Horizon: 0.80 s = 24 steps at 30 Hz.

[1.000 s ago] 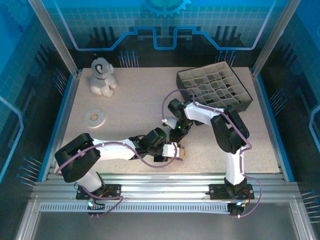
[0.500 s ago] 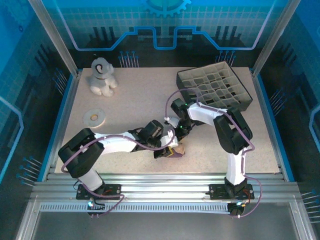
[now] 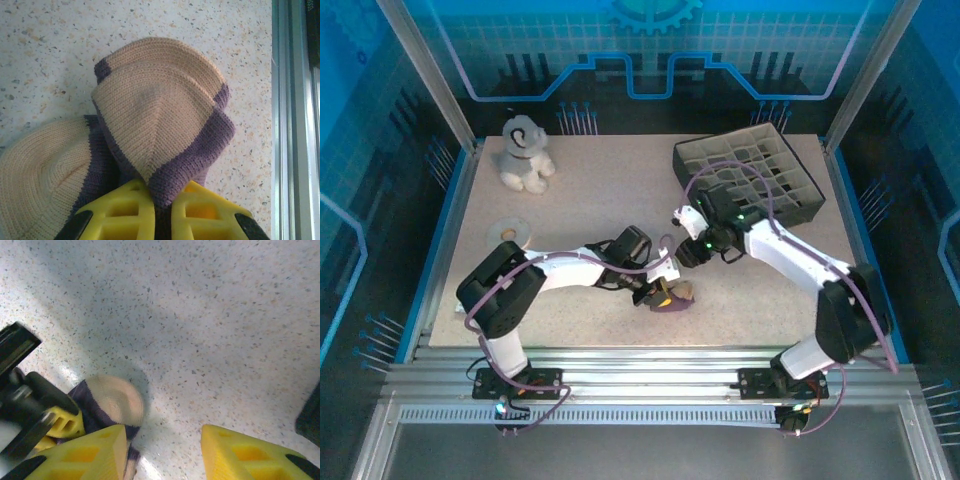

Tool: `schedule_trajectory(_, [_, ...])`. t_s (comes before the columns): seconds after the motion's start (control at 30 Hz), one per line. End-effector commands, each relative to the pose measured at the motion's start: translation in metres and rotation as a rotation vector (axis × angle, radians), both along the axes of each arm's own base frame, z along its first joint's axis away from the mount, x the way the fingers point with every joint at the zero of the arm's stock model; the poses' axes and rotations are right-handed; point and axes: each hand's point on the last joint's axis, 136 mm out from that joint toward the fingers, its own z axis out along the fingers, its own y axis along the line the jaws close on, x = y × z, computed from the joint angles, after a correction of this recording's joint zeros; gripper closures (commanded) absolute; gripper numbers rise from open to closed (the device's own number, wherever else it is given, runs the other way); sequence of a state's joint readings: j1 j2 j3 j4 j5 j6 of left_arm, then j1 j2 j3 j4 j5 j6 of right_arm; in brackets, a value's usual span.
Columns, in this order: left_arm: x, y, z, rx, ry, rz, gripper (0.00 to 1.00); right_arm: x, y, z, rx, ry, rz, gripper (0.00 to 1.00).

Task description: Roll the socks

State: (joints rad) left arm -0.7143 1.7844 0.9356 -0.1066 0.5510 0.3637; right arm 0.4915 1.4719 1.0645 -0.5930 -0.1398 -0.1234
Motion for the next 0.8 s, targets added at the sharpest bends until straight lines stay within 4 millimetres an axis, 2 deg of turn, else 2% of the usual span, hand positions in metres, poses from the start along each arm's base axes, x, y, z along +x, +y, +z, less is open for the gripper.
schedule_trajectory(0.0, [-0.014, 0.023, -0.034, 0.129, 0.149, 0.035, 1.0, -0.006, -0.012, 0.007, 0.005, -0.109, 0.001, 0.57])
schedule_trajectory(0.2, [-0.009, 0.025, -0.039, 0.12, 0.232, 0.074, 1.0, -0.043, -0.017, 0.033, 0.133, -0.357, 0.045, 0.53])
schedule_trajectory(0.33, [-0.005, 0.028, -0.042, 0.137, 0.296, 0.1, 1.0, -0.063, -0.014, 0.036, 0.072, -0.517, 0.155, 0.5])
schedule_trajectory(0.43, [-0.005, 0.028, -0.041, 0.126, 0.323, 0.102, 1.0, -0.073, -0.004, 0.029, -0.042, -0.581, 0.268, 0.49])
schedule_trajectory(0.57, [-0.002, 0.03, -0.039, 0.108, 0.359, 0.113, 1.0, -0.087, 0.016, 0.005, -0.252, -0.662, 0.477, 0.45])
schedule_trajectory(0.77, [-0.002, 0.033, -0.038, 0.091, 0.414, 0.119, 1.0, -0.093, 0.027, -0.026, -0.4, -0.642, 0.664, 0.4])
